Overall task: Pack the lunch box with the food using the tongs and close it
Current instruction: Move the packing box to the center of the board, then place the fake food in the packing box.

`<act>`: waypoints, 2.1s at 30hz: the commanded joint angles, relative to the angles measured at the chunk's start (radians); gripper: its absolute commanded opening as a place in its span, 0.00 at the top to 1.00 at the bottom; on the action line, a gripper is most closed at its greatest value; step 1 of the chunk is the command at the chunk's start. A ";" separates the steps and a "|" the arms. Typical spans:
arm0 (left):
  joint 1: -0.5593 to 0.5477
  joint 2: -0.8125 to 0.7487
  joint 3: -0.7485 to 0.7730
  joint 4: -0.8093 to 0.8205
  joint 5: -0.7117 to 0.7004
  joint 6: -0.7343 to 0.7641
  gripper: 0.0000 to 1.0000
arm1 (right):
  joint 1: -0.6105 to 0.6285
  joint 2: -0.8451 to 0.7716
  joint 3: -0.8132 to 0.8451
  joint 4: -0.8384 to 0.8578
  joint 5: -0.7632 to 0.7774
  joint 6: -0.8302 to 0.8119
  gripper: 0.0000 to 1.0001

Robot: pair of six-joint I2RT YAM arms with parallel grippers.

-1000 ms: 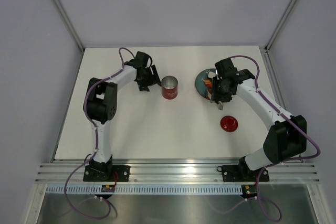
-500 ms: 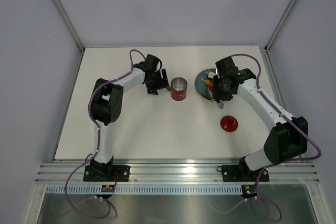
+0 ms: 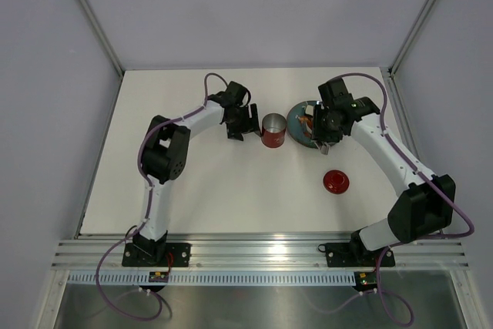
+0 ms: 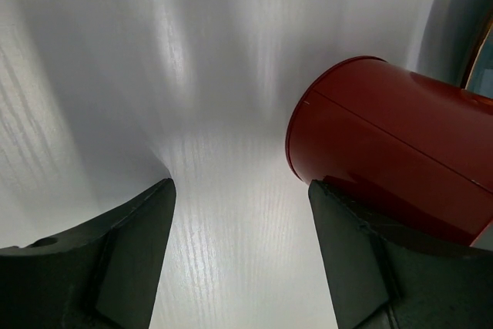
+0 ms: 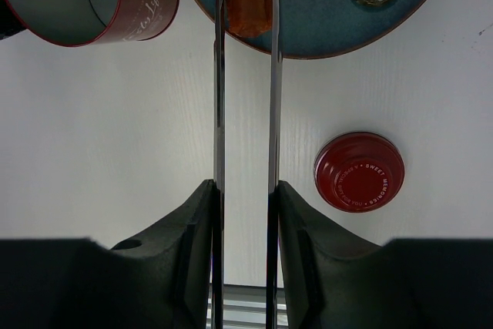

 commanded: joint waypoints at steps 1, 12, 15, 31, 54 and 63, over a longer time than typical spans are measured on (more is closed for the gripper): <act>-0.009 0.020 0.053 -0.014 0.025 0.022 0.26 | -0.004 -0.032 0.064 0.004 0.025 0.007 0.90; -0.006 -0.039 0.049 -0.086 -0.105 0.105 0.25 | -0.004 -0.026 0.118 0.010 -0.011 0.016 0.90; -0.002 -0.048 0.055 -0.094 -0.134 0.113 0.25 | -0.003 -0.018 0.145 0.009 -0.029 0.016 0.90; 0.054 0.047 0.208 -0.117 -0.044 0.079 0.25 | 0.115 0.049 0.240 0.029 -0.047 0.024 0.90; 0.021 0.116 0.253 -0.110 0.022 0.068 0.25 | 0.190 0.120 0.257 0.042 -0.050 0.035 0.89; 0.023 0.108 0.245 -0.114 0.018 0.073 0.25 | 0.207 0.117 0.250 0.056 -0.044 0.041 0.89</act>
